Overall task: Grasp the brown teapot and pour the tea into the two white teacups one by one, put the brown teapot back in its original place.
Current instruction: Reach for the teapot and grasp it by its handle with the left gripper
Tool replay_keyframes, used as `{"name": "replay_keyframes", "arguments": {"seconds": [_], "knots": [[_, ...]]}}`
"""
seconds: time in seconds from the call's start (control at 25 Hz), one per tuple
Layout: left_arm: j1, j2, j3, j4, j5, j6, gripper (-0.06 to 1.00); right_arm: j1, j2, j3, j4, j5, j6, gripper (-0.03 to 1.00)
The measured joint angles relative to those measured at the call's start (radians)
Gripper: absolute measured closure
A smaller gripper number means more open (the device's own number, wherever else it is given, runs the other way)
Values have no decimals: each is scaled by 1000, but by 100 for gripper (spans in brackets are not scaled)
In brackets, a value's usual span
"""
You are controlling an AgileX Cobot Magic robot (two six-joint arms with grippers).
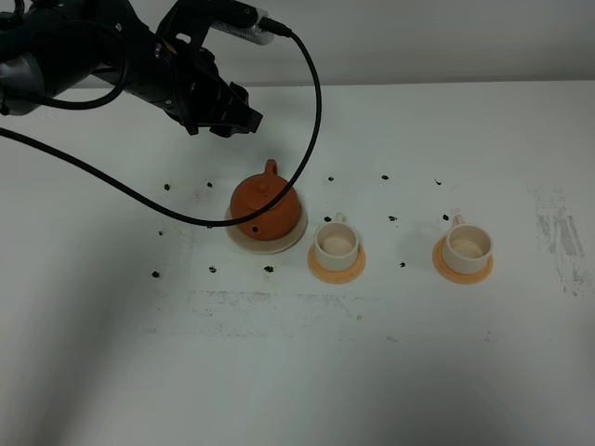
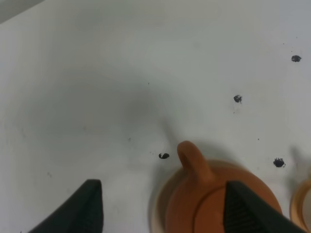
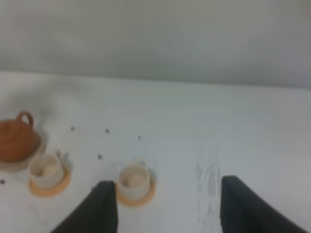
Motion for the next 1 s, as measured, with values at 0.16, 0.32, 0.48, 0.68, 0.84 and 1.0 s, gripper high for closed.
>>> {"name": "replay_keyframes", "arguments": {"seconds": [0.16, 0.32, 0.48, 0.68, 0.84, 1.0], "knots": [[0, 8, 0, 2, -1, 0, 39, 0, -139, 130, -37, 26, 33, 48], [0, 43, -4, 4, 9, 1, 39, 0, -238, 230, -66, 49, 59, 48], [0, 61, -4, 4, 13, 1, 39, 0, -295, 280, -73, 75, 60, 48], [0, 61, -4, 4, 3, 2, 39, 0, -302, 312, -76, 83, 61, 48], [-3, 61, -6, 4, -3, 2, 39, 0, -302, 324, -81, 82, 61, 48], [-9, 61, -6, 4, -11, 2, 39, 0, -302, 324, -94, 79, 67, 48]]}}
